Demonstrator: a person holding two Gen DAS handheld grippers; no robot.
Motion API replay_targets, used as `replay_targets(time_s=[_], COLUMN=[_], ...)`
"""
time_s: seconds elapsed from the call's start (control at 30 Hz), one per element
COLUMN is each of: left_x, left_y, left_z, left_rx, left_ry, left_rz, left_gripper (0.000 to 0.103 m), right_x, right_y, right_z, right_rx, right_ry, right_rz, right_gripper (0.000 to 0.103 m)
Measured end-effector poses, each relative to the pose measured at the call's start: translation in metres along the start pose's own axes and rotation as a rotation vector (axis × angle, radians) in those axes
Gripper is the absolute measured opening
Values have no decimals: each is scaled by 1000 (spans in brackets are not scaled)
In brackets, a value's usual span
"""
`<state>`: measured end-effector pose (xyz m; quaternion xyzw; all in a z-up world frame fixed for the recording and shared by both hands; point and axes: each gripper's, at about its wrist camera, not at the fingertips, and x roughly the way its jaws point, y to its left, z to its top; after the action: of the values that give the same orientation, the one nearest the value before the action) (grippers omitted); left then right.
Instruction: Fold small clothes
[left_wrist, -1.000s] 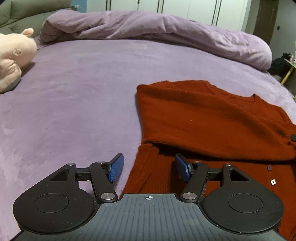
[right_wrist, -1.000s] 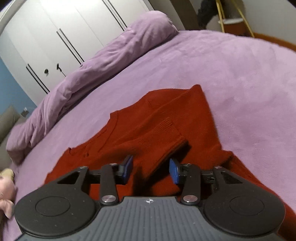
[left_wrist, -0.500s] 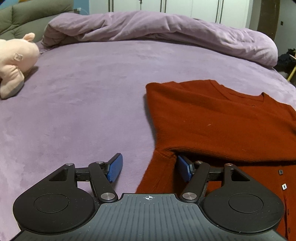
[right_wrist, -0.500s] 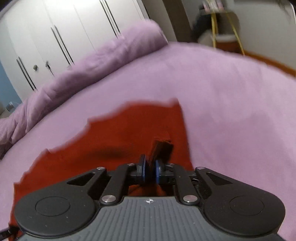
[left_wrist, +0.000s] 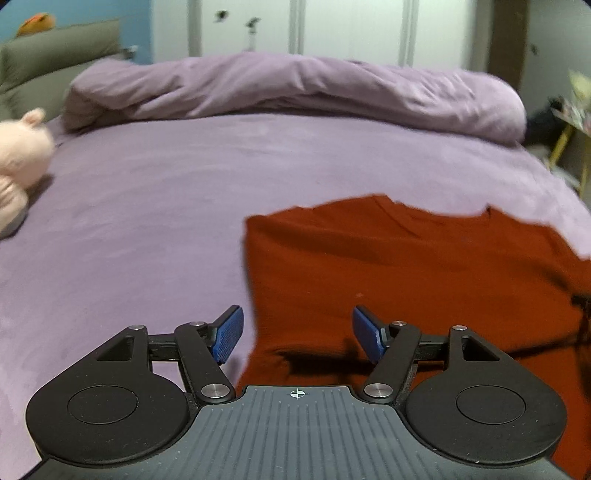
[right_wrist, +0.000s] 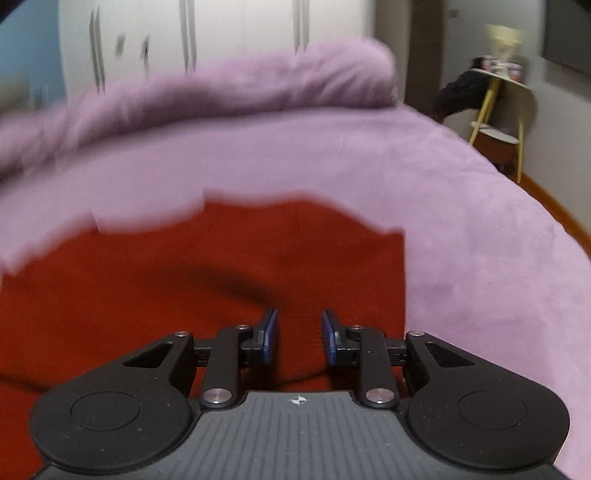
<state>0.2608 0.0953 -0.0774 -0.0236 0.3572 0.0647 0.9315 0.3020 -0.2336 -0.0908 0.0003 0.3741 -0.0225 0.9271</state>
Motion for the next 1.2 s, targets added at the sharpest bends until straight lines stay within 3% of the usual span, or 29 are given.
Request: replay_targets(time_s=[0.13,0.23,0.37,0.57,0.7,0.9,1.03,1.2], left_x=[28,40,35,11,21,25,6,-49], left_y=[-11,-10,-4,4,0,-3,4,21], left_z=[0,-2,-3,-18,-19,-16,-18,-51], left_rx=[28,11,-5,15,4,26,49,161], left_ry=[49,48,54,46,64,75,91,123], left_rz=[17,27,24,2,14,49,49,-18], left_gripper=[71,80,81,79,81,87,86,81], right_x=[14,25,28,-23,-20,-7,-17,-76], right_y=[6,-6,-7,-21,-22,-24,-21,-34], right_z=[-5,1,10,-9,-32,-25,-27,-46], right_rx=[-153,-151,-146,-47,-129,-112,-142,-75], right_ry=[-68,-82,-92,-78,-44,-49,-34,39], right_rz=[-110,-93,-94,28,-20,-38,-52,17], right_gripper=[20,21,23,23,23,23,23,26])
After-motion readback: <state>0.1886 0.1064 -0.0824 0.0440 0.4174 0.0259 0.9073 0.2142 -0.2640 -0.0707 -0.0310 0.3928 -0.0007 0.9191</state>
